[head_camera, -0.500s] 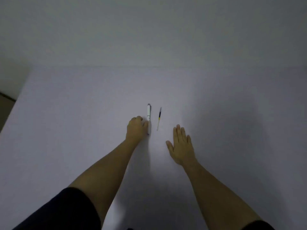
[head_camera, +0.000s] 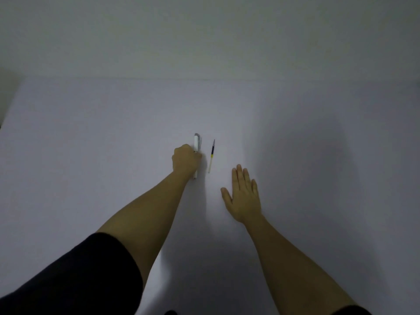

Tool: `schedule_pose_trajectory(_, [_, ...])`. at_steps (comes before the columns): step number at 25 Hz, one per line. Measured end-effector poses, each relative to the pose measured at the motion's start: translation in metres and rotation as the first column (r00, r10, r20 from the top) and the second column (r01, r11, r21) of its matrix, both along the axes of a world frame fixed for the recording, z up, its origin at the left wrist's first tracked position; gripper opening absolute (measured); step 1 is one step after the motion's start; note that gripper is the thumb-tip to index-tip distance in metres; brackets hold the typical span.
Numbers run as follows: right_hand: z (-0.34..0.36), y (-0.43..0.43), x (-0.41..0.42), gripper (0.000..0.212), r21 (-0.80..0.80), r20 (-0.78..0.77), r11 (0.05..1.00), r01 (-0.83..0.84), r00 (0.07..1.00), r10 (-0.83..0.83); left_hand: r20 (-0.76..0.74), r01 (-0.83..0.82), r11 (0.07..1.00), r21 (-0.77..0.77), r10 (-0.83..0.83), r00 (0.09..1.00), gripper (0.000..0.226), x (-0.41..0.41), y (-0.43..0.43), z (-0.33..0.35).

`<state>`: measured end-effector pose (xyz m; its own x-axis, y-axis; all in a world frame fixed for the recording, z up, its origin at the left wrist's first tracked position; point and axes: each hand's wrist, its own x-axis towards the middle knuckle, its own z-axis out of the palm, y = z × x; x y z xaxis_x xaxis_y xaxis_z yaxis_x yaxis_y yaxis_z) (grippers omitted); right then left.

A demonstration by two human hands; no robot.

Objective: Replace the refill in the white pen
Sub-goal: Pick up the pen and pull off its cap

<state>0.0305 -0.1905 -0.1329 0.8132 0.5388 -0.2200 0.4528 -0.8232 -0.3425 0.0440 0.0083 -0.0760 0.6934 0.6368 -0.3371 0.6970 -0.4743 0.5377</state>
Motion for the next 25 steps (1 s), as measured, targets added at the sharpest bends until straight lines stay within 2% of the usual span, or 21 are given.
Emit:
schedule_pose_trajectory(3, [-0.008, -0.009, 0.006, 0.063, -0.004, -0.135, 0.999, 0.050, 0.990, -0.050, 0.061, 0.053, 0.982, -0.179, -0.043, 0.997, 0.021, -0.019, -0.012, -0.011])
schedule_pose_trajectory(5, [0.004, -0.008, 0.018, 0.046, 0.207, -0.277, 0.940, 0.271, 0.938, -0.209, 0.115, 0.134, 0.923, -0.361, -0.098, 0.988, 0.021, -0.038, -0.020, -0.010])
schedule_pose_trajectory(6, [0.013, -0.005, 0.025, 0.035, 0.331, -0.356, 0.850, 0.410, 0.889, -0.290, 0.151, 0.196, 0.895, -0.401, -0.147, 0.978, 0.019, -0.047, -0.022, -0.007])
schedule_pose_trajectory(7, [0.026, -0.003, 0.032, 0.028, 0.422, -0.436, 0.752, 0.507, 0.841, -0.321, 0.187, 0.264, 0.881, -0.392, -0.205, 0.961, 0.016, -0.053, -0.024, -0.003])
schedule_pose_trajectory(9, [0.051, 0.003, 0.039, 0.023, 0.510, -0.535, 0.652, 0.561, 0.800, -0.271, 0.245, 0.362, 0.881, -0.305, -0.294, 0.924, 0.013, -0.062, -0.027, 0.006])
schedule_pose_trajectory(12, [0.079, 0.014, 0.036, 0.013, 0.584, -0.609, 0.590, 0.558, 0.781, -0.137, 0.319, 0.434, 0.899, -0.057, -0.395, 0.862, 0.017, -0.068, -0.032, 0.019])
schedule_pose_trajectory(14, [0.093, 0.019, 0.031, 0.007, 0.614, -0.617, 0.538, 0.577, 0.777, -0.129, 0.333, 0.418, 0.889, 0.188, -0.458, 0.824, 0.024, -0.071, -0.033, 0.028])
schedule_pose_trajectory(16, [0.100, 0.020, 0.025, 0.007, 0.608, -0.654, 0.498, 0.619, 0.745, -0.128, 0.325, 0.375, 0.873, 0.312, -0.469, 0.821, 0.027, -0.076, -0.034, 0.034])
schedule_pose_trajectory(21, [0.094, 0.015, 0.002, 0.007, 0.552, -0.742, 0.493, 0.673, 0.666, -0.080, 0.282, 0.319, 0.881, 0.350, -0.424, 0.861, 0.032, -0.106, -0.037, 0.031])
schedule_pose_trajectory(24, [0.083, 0.006, 0.004, 0.009, 0.532, -0.767, 0.375, 0.759, 0.620, -0.166, 0.244, 0.309, 0.919, 0.247, -0.367, 0.897, 0.047, -0.119, -0.034, 0.025])
schedule_pose_trajectory(25, [0.077, 0.001, 0.006, 0.012, 0.512, -0.759, 0.372, 0.774, 0.610, -0.225, 0.249, 0.297, 0.938, 0.179, -0.335, 0.909, 0.048, -0.123, -0.033, 0.022])
